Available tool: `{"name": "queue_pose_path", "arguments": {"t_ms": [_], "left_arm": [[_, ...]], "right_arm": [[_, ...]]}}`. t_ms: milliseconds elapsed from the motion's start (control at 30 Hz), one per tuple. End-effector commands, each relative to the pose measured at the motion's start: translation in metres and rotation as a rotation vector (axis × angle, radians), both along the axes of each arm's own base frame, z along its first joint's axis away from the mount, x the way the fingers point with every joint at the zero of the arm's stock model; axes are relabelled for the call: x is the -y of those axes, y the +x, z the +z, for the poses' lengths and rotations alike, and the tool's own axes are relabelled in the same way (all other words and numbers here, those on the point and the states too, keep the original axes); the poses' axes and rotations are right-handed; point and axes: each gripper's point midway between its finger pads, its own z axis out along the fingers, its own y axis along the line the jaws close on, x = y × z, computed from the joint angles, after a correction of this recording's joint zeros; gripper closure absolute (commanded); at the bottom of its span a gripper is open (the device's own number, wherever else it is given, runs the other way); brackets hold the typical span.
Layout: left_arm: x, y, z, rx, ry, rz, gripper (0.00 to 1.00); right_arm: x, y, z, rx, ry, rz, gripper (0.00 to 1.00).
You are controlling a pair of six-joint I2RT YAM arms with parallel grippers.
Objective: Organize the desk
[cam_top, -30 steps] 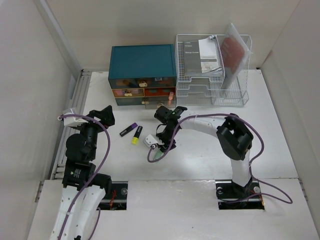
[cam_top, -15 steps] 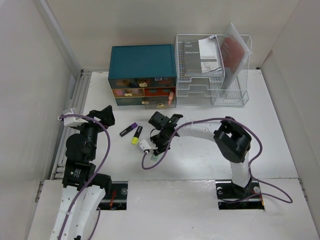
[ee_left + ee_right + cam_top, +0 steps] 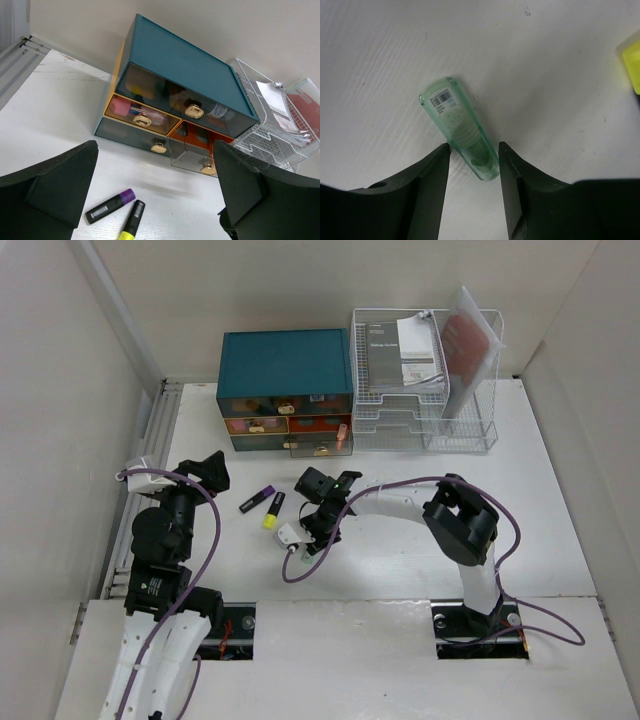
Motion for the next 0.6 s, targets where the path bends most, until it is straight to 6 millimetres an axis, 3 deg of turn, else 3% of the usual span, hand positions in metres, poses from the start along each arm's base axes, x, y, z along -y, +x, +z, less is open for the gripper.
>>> {"name": "queue_pose_path", "arguments": {"t_ms": [0, 100, 133, 267, 433, 567], "left_arm": [[0.001, 0.0, 0.012, 0.048, 0.007, -0.008, 0.02], [0.001, 0.0, 0.012, 0.048, 0.007, -0.008, 0.02], [0.001, 0.0, 0.012, 0.048, 0.007, -0.008, 0.02], [0.001, 0.0, 0.012, 0.048, 0.007, -0.008, 0.02], [0.001, 0.0, 0.012, 0.048, 0.007, -0.008, 0.02], [0.001, 0.0, 0.012, 0.048, 0.007, -0.008, 0.02]], "right_arm": [[0.0, -0.006, -0.01, -0.019, -0.029, 0.025, 0.52], [0.001, -0.006, -0.015, -0.017, -0.043, 0.023, 0.59], [0.001, -0.006, -0.015, -0.017, -0.043, 0.023, 0.69], [-0.007, -0.001, -0.004, -0.002, -0.004, -0.009, 0.87], [-0.041, 0.028, 0.043, 0.071, 0.173, -0.218, 0.96], [-0.055, 0.062, 0.102, 0.111, 0.359, -0.417, 0.99]]}}
